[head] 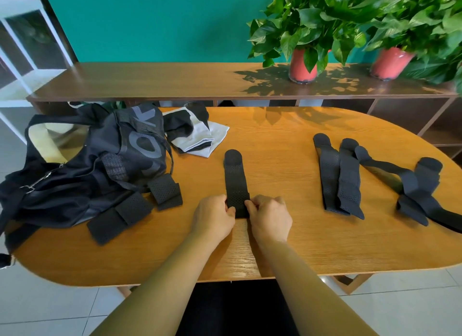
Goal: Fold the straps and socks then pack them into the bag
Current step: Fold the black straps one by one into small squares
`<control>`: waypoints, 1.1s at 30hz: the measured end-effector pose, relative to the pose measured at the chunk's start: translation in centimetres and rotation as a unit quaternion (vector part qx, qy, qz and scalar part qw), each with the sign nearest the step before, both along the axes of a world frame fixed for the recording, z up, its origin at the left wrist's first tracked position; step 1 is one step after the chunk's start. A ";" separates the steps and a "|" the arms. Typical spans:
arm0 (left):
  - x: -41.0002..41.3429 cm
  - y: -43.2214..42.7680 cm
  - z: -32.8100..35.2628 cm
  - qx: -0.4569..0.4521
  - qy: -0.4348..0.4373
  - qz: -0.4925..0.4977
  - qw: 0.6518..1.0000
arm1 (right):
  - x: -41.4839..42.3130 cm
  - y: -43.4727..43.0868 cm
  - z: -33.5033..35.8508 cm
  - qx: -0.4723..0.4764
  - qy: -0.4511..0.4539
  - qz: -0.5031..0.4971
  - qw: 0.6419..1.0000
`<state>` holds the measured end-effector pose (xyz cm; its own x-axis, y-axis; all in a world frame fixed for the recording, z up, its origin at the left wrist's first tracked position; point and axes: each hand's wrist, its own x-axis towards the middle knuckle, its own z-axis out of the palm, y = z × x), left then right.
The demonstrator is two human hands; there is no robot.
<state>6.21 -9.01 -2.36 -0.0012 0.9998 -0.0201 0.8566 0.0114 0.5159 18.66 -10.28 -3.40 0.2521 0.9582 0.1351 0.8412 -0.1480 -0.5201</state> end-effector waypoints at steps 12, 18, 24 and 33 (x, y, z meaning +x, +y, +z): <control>-1.3 -0.5 -0.3 0.057 0.138 -0.187 0.971 | 1.3 0.2 -1.4 0.075 -0.014 0.064 0.995; -2.4 -0.9 0.3 0.047 0.119 -0.229 0.965 | 3.2 -2.1 -1.2 0.073 0.016 0.217 0.973; -3.3 -2.5 0.7 0.033 -0.013 -0.220 0.975 | 3.6 -2.7 -0.9 0.105 0.041 0.241 0.964; -1.5 -2.5 -1.3 0.087 -0.112 -0.018 0.990 | 1.3 -1.7 -1.6 0.047 0.157 0.031 0.986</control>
<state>4.73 -11.52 -3.63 0.0206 0.9876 0.1558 0.7191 -0.1230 0.6840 19.93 -11.94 -4.99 0.2376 0.9600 0.1479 0.6429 -0.0412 -0.7648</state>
